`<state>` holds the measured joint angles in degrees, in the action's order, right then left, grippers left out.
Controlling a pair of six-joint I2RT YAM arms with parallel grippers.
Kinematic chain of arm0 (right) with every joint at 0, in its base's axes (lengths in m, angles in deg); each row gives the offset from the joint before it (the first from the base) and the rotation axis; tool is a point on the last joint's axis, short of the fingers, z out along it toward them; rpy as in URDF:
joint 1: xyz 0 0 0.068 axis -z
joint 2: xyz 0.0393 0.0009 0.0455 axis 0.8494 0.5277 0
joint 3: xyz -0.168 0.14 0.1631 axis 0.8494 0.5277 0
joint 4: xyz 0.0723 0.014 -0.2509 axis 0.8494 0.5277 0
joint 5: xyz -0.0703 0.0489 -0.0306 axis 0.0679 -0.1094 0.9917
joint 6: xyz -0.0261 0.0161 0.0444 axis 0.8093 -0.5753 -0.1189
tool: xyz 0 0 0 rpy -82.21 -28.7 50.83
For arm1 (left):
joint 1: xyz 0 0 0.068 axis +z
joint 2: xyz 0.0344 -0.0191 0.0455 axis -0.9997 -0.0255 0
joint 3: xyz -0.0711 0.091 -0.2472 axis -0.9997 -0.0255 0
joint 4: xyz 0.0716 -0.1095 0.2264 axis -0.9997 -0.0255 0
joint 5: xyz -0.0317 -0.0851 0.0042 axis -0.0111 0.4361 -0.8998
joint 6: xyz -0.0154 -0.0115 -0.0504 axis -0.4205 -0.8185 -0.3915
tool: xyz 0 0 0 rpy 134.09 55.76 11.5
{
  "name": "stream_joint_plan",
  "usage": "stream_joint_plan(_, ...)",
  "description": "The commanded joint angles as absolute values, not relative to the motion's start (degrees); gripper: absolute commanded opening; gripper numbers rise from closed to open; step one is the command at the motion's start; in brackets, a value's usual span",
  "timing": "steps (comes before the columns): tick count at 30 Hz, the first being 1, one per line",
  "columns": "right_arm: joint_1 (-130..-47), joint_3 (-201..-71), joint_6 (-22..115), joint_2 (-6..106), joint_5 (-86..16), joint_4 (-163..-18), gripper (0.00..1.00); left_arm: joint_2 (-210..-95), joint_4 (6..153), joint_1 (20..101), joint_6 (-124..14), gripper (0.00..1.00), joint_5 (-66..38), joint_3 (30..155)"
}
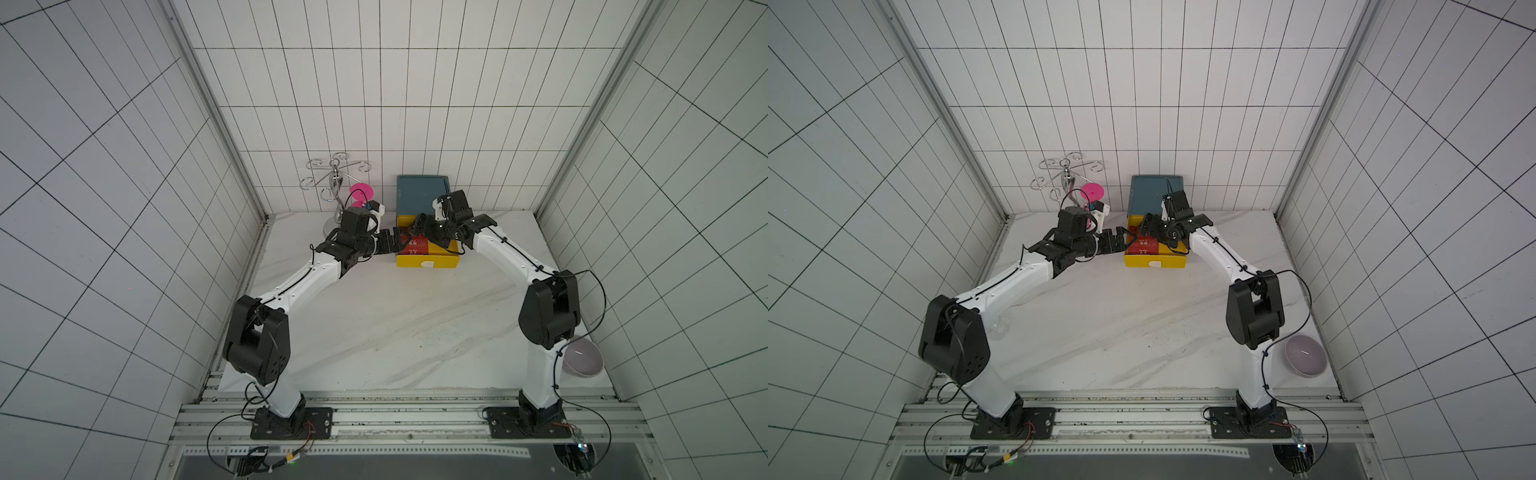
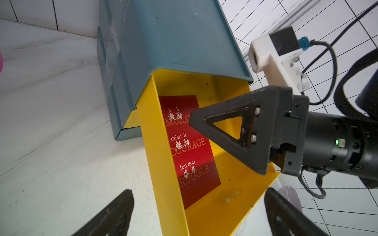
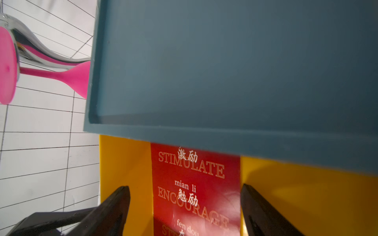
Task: Take the postcards out of the drawer
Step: Pick up the postcard from the drawer.
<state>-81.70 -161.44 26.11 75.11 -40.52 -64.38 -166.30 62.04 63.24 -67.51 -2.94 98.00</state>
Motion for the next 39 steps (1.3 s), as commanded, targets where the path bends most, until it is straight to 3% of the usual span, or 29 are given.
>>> stream_joint_plan(1,-80.74,-157.35,24.07,73.55,-43.58,-68.81,0.86,-167.54,63.73,62.97,-67.81,0.98,-2.14,99.81)
stream_joint_plan(27,-78.8,-147.33,19.16,67.82,-51.8,-91.58,0.72,-166.88,66.35,62.98,-70.03,0.98,-2.56,98.26)
stream_joint_plan(39,-78.54,-144.96,18.31,67.95,-49.22,-89.46,0.51,-165.4,65.89,63.12,-69.51,0.99,-3.55,97.95)
